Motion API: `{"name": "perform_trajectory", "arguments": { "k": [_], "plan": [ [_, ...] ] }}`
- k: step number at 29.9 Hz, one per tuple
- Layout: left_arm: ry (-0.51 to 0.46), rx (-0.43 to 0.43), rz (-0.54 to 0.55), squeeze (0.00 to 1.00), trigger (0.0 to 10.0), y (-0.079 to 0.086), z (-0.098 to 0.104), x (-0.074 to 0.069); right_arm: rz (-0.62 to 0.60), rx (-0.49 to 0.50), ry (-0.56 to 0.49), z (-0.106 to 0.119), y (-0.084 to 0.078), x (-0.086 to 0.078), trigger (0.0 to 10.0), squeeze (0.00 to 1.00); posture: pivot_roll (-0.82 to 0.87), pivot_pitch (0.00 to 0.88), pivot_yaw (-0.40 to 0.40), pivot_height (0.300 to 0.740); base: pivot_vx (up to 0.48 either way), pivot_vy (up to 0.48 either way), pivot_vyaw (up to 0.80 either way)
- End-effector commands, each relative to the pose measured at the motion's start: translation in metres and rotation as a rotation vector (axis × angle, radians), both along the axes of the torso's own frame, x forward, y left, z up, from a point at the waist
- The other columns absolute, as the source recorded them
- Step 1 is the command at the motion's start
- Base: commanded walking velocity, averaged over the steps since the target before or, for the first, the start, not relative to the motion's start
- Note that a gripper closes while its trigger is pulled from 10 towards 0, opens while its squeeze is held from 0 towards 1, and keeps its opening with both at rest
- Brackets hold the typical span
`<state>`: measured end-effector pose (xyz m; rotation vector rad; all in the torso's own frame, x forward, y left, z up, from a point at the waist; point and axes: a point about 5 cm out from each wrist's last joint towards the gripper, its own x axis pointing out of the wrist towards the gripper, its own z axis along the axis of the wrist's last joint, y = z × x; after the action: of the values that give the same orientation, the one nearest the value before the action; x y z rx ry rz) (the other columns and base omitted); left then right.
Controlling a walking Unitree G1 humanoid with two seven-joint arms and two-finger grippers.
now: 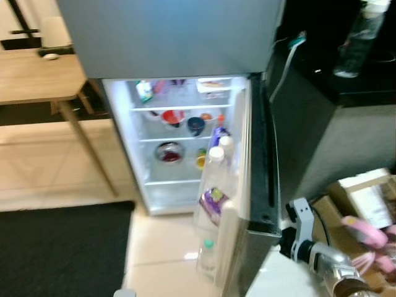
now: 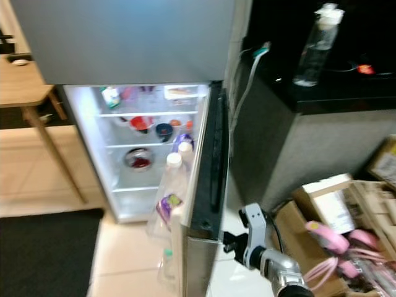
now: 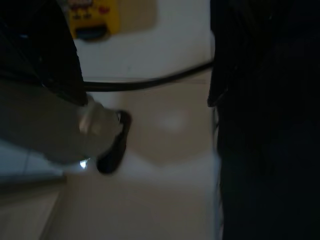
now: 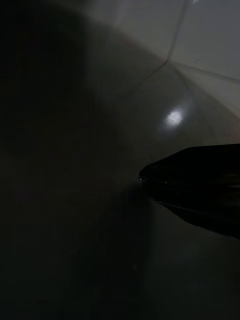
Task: Restocking fridge
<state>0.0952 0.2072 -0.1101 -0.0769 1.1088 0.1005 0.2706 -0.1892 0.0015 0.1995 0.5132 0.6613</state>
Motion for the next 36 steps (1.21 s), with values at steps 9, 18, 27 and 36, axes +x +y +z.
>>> {"name": "perform_trajectory", "arguments": {
  "k": [9,18,27,36],
  "plan": [
    [0.007,-0.001,-0.011,0.00,10.0,0.000,0.000,-0.001,0.343,0.220,-0.267,0.060,0.080,0.027,10.0,0.00,-0.07,0.000,-0.024,0.740,0.000,0.000,0.68],
    [0.005,0.001,-0.007,0.00,10.0,-0.001,0.000,0.000,0.138,0.161,-0.313,0.074,0.084,0.053,10.0,0.00,-0.07,0.000,-0.026,0.740,0.000,0.000,0.38],
    [0.006,-0.001,0.015,0.00,10.0,-0.002,-0.001,-0.001,-0.262,-0.305,0.075,-0.012,-0.005,0.009,10.0,0.00,-0.07,0.000,-0.032,0.740,0.000,0.000,0.00],
    [0.014,0.002,0.005,0.00,10.0,-0.001,-0.001,-0.001,-0.404,-0.519,0.327,-0.059,-0.049,-0.060,10.0,0.00,-0.07,0.000,-0.030,0.740,0.000,0.000,0.00]
  ]
}}
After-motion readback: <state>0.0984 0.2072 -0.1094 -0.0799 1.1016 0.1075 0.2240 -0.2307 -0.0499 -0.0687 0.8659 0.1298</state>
